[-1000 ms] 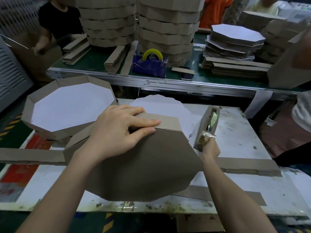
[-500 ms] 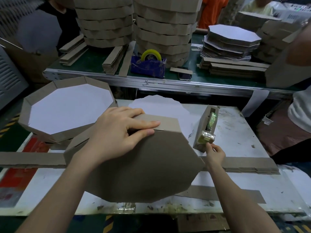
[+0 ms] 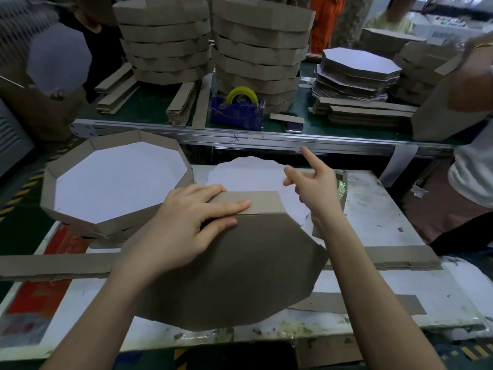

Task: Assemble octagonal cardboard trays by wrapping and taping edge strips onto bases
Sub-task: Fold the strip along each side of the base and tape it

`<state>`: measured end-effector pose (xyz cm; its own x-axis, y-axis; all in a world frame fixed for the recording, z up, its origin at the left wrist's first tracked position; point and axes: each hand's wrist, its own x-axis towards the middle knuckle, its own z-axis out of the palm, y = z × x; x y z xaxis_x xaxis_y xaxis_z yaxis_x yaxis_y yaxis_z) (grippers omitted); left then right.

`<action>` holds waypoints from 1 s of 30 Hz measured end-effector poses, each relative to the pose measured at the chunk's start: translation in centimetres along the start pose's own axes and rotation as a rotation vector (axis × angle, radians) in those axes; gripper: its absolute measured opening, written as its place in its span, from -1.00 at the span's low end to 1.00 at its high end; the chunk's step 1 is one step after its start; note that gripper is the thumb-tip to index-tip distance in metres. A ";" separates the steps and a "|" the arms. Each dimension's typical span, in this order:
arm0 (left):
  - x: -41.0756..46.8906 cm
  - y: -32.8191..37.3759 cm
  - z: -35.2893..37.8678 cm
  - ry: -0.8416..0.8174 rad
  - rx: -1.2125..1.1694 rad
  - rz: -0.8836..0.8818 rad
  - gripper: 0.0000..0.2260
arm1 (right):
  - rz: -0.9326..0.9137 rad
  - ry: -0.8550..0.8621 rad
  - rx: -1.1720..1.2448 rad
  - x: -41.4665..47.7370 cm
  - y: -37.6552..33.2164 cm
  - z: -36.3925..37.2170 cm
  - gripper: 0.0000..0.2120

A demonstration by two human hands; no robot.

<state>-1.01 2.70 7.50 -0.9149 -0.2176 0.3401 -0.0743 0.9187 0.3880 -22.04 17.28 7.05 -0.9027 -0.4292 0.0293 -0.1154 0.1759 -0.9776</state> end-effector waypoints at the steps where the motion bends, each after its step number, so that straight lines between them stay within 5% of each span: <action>1: -0.1 -0.2 0.0 -0.013 -0.007 0.008 -0.60 | -0.032 -0.024 0.003 -0.7 -1.3 0.4 -0.60; 4: -0.3 -0.8 0.1 -0.019 -0.092 -0.044 -0.49 | -0.022 -0.154 0.072 -2.9 -4.4 1.6 -0.80; 12: -0.3 -1.2 0.6 0.042 -0.152 -0.049 -0.31 | 0.057 -0.446 0.085 -7.3 -7.2 2.5 -0.78; 21: -0.4 -1.2 -0.1 0.003 -0.152 0.040 -0.39 | 0.142 -0.472 0.091 -10.6 -5.2 1.8 -0.73; 26: -0.6 -0.7 -0.6 -0.005 -0.056 0.104 -0.66 | 0.165 -0.483 0.152 -11.4 -4.3 1.7 -0.71; 30: -0.5 -0.7 -0.5 -0.038 -0.002 0.098 -0.62 | 0.147 -0.481 0.167 -11.9 -4.0 1.7 -0.70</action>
<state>-0.30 2.01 7.47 -0.9321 -0.1145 0.3436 0.0165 0.9343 0.3560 -10.17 20.15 10.27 -0.6078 -0.7755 -0.1707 0.1005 0.1381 -0.9853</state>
